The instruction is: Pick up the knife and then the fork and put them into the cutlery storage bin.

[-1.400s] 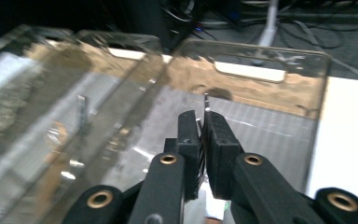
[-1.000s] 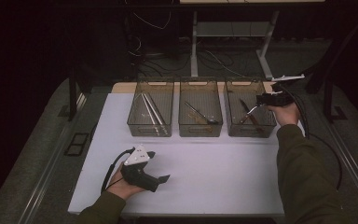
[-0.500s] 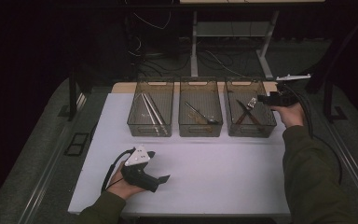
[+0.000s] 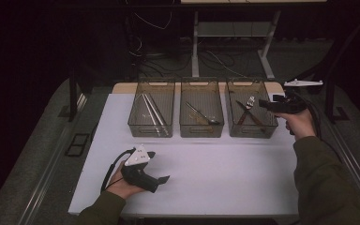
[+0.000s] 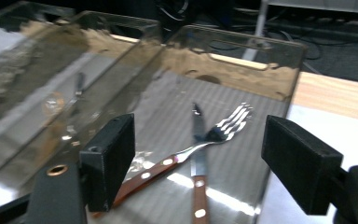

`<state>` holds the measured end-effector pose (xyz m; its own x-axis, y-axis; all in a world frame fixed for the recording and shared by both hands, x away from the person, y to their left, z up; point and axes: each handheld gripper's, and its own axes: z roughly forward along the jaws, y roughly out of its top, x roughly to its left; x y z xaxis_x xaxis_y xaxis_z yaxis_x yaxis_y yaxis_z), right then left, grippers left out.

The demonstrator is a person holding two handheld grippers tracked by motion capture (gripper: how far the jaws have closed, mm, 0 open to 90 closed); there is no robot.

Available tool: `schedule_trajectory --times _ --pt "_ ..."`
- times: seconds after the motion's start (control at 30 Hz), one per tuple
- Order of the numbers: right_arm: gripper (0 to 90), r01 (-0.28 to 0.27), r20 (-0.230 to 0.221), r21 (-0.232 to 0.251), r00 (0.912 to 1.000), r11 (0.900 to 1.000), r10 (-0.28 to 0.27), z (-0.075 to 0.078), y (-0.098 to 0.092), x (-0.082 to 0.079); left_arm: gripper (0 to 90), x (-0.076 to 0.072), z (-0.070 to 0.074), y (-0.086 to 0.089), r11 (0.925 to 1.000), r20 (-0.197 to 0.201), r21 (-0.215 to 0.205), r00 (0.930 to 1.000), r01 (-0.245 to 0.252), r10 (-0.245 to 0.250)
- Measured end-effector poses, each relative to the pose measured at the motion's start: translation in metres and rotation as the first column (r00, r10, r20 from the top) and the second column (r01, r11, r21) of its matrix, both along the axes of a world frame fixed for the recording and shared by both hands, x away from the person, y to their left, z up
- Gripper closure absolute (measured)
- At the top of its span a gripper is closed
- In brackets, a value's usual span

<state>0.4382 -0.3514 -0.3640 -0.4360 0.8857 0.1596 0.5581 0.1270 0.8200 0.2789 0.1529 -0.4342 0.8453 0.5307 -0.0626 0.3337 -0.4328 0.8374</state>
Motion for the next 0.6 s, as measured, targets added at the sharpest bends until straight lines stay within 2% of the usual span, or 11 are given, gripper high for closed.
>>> schedule_trajectory --times 0.23,0.4,0.6 --pt "20.0 -0.052 0.020 -0.006 0.9984 0.999 0.053 -0.003 0.011 -0.022 0.0 0.000 0.000 -0.001 1.0000 0.003 0.005 1.0000 -0.003 0.003" --pt "18.4 -0.095 0.045 0.029 0.9946 0.995 0.094 -0.006 0.020 -0.040 0.0 0.000 0.001 0.000 0.9999 0.004 -0.002 0.9999 -0.010 0.010" --pt "14.6 -0.139 0.079 0.002 0.9873 0.990 0.138 -0.009 0.037 -0.063 0.0 0.000 0.001 0.001 1.0000 0.006 0.008 1.0000 -0.004 0.004"
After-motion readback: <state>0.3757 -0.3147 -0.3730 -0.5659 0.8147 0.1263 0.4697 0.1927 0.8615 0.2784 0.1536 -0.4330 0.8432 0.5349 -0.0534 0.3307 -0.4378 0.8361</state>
